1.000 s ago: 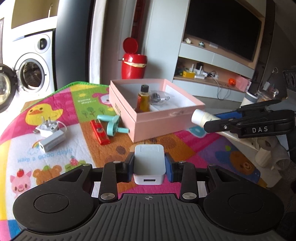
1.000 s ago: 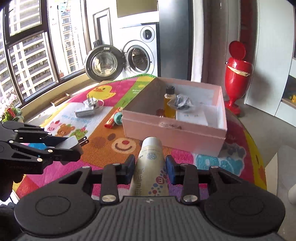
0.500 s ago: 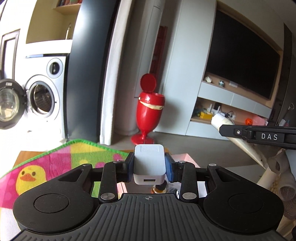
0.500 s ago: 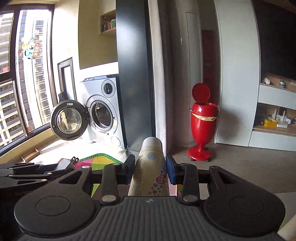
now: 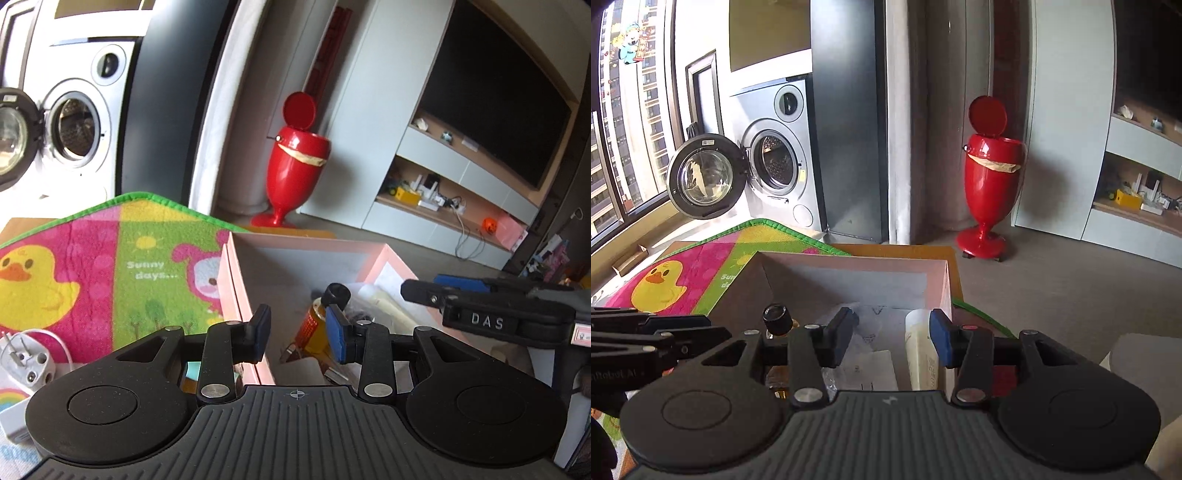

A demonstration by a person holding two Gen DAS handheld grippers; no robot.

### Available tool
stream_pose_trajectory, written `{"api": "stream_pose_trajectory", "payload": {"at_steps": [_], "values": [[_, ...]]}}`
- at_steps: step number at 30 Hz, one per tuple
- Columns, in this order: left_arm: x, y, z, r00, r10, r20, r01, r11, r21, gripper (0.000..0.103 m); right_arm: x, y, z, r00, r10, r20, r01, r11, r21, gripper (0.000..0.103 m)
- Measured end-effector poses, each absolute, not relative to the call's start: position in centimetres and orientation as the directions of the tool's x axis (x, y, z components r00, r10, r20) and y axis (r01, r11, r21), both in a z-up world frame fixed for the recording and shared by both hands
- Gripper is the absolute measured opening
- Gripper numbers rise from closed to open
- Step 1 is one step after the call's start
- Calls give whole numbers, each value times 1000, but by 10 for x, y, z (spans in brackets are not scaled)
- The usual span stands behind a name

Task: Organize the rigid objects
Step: 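Lower the charger and lotion tube into the pink box and open both tools, then grasp the teal plastic part with the left tool while the right tool reaches the red lighter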

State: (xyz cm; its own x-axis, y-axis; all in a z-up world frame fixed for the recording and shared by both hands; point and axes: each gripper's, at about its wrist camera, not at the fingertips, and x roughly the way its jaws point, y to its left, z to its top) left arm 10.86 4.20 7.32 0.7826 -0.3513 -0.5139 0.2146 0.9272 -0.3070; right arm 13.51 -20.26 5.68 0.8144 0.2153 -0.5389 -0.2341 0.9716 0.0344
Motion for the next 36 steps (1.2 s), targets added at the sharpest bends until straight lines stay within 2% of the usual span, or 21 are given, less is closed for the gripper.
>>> {"api": "stream_pose_trajectory", "payload": {"at_steps": [3, 7, 8, 10, 13, 20, 23, 26, 36], "values": [[99, 70, 83, 818, -308, -486, 168, 936, -309, 37, 103, -205, 57, 824, 230, -517, -257, 966, 19, 55], [93, 95, 68, 779, -225, -585, 99, 966, -240, 36, 60, -204, 47, 788, 295, -541, -332, 943, 31, 60], [91, 99, 61, 759, -232, -608, 101, 965, -241, 36, 50, -202, 44, 774, 307, -553, -353, 935, 25, 62], [87, 102, 49, 723, -258, -641, 120, 961, -250, 35, 27, -193, 40, 808, 273, -522, -350, 935, -52, 69], [75, 99, 40, 719, -282, -636, 156, 956, -248, 35, 0, -180, 35, 806, 285, -518, -395, 911, -114, 69], [83, 79, 35, 714, -279, -643, 196, 960, -199, 34, -32, -154, 31, 763, 358, -538, -484, 868, -109, 69], [82, 74, 29, 713, -290, -639, 223, 957, -186, 25, -34, -146, 26, 746, 361, -559, -495, 863, -104, 69], [73, 75, 27, 722, -302, -623, 248, 953, -175, 21, -35, -141, 20, 733, 360, -577, -504, 858, -104, 69], [3, 122, 27, 736, -292, -610, 215, 956, -199, 21, -28, -132, 17, 705, 361, -610, -513, 854, -89, 69]]}}
